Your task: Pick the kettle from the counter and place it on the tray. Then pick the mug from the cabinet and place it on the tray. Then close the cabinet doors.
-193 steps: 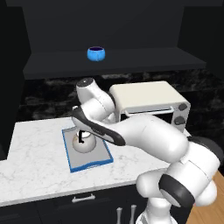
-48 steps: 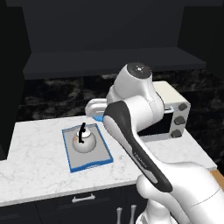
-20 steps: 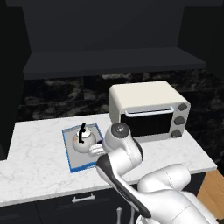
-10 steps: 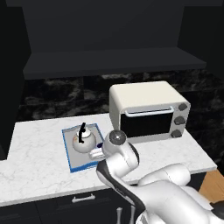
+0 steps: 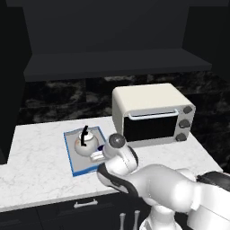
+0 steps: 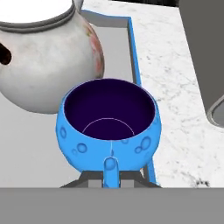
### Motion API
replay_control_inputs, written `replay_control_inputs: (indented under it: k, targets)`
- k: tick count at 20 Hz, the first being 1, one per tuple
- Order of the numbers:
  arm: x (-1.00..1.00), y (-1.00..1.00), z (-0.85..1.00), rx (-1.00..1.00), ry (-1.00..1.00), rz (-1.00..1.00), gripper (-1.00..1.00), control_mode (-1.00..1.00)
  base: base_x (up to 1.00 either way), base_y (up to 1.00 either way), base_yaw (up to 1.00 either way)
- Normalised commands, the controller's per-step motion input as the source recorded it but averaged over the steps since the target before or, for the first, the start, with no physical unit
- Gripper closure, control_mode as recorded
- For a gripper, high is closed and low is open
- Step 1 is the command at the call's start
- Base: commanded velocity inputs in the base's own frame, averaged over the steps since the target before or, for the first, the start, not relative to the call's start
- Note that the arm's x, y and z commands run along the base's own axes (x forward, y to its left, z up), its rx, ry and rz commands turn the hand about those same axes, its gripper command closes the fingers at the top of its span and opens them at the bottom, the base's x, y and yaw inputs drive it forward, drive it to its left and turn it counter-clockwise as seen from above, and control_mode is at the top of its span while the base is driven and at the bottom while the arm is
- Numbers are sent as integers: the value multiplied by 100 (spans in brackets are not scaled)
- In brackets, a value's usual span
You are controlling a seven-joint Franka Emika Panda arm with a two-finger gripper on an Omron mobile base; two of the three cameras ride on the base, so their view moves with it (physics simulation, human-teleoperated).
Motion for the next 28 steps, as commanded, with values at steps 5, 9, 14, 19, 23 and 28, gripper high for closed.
replay_control_inputs:
  k: [5,9,14,19,23,28]
  targets:
    - [25,26,-13,-5,7,0,100,-100,0,0,0]
    - [3,24,-13,0,0,0,100,-100,0,0,0]
    - [0,3,-11,0,0,0,-100,-100,0,0,0]
    - [0,0,1,0,0,0,-100,-100,0,0,0]
    - [-18,0,39,0,-1,-1,-100,-100,0,0,0]
    - [-47,0,94,0,-10,-2,-100,-100,0,0,0]
